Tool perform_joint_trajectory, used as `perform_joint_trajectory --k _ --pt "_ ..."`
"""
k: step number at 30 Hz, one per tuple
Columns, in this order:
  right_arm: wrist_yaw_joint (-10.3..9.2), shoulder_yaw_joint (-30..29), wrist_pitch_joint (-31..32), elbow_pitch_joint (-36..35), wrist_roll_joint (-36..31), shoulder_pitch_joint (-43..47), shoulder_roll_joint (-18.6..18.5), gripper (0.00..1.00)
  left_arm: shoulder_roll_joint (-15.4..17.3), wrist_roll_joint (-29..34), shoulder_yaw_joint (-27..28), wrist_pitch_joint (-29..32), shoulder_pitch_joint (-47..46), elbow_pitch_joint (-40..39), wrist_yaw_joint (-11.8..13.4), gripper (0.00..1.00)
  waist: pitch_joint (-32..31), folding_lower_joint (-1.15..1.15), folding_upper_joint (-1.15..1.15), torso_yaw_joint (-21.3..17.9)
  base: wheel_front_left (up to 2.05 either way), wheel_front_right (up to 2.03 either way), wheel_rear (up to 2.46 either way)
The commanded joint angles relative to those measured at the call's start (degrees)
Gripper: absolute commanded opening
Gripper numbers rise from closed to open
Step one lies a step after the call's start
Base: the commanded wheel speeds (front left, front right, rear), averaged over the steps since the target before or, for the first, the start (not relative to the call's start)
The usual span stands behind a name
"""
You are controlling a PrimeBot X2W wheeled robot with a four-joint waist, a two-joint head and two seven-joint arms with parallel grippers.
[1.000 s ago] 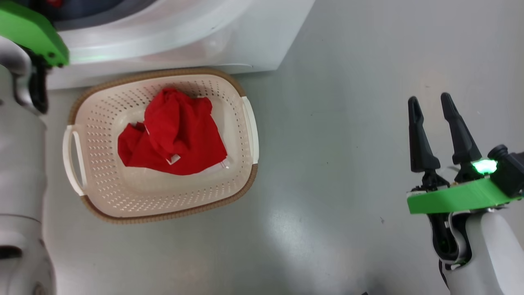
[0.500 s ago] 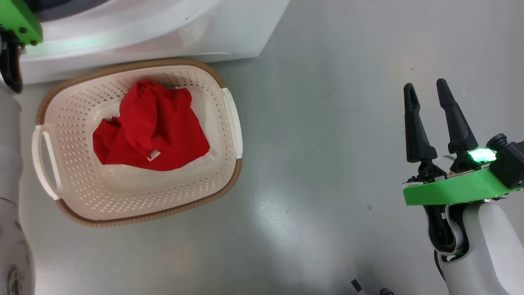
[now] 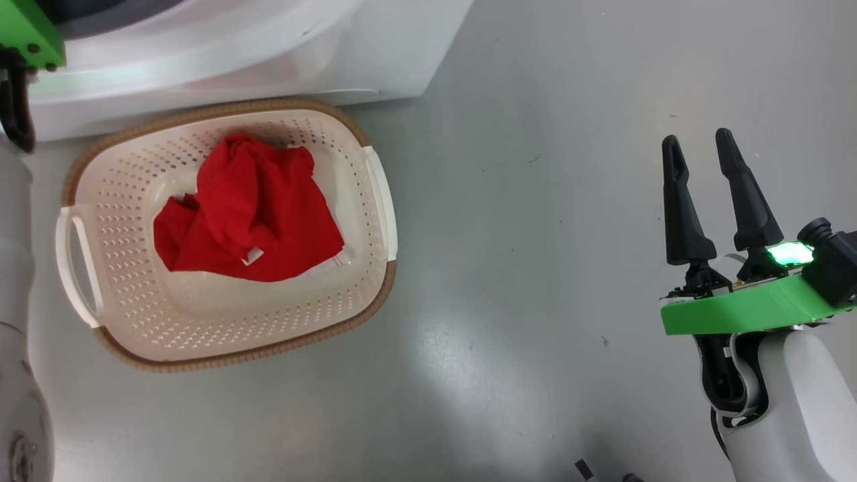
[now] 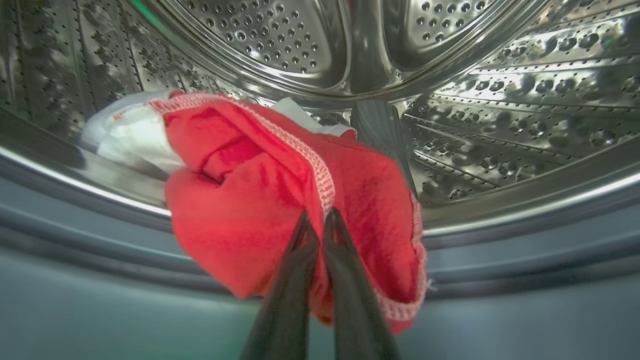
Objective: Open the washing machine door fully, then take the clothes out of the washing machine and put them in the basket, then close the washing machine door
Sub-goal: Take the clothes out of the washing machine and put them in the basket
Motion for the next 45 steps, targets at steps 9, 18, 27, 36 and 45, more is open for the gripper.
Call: perform_joint_trajectory --k 9,18,27,36,45 --pt "0.37 0.08 -0.36 -1.37 -0.69 0.58 0.2 1.0 1.4 -1.65 1.2 -3.09 7.88 -15.72 -2.53 0.0 -1.98 0.0 0.0 2.27 0.0 0.0 0.0" --pt "0.37 -0.71 -0.36 -1.41 -2.13 2.1 0.2 1.0 -2.32 -1.67 5.64 -3.12 23.38 -39.14 -3.44 0.0 -4.15 0.0 0.0 4.59 0.0 0.0 0.0" --pt "0.37 -0.68 -0.36 -1.02 -2.58 3.2 0.07 1.0 -6.05 -1.58 8.96 -3.12 33.65 -57.11 -5.61 0.0 -6.19 0.0 0.0 5.72 0.0 0.0 0.0" --pt "0.37 -0.44 -0.36 -0.71 -2.5 4.12 -0.23 1.0 -8.12 -2.48 9.98 -3.12 40.23 -68.97 -6.02 0.0 -7.84 0.0 0.0 5.96 0.0 0.0 0.0" --pt "0.37 -0.15 -0.36 -0.85 -2.44 4.63 -0.47 1.0 -9.0 -3.67 8.89 -3.12 45.88 -81.26 -6.06 0.0 -8.48 0.0 0.0 6.08 0.0 0.0 0.0"
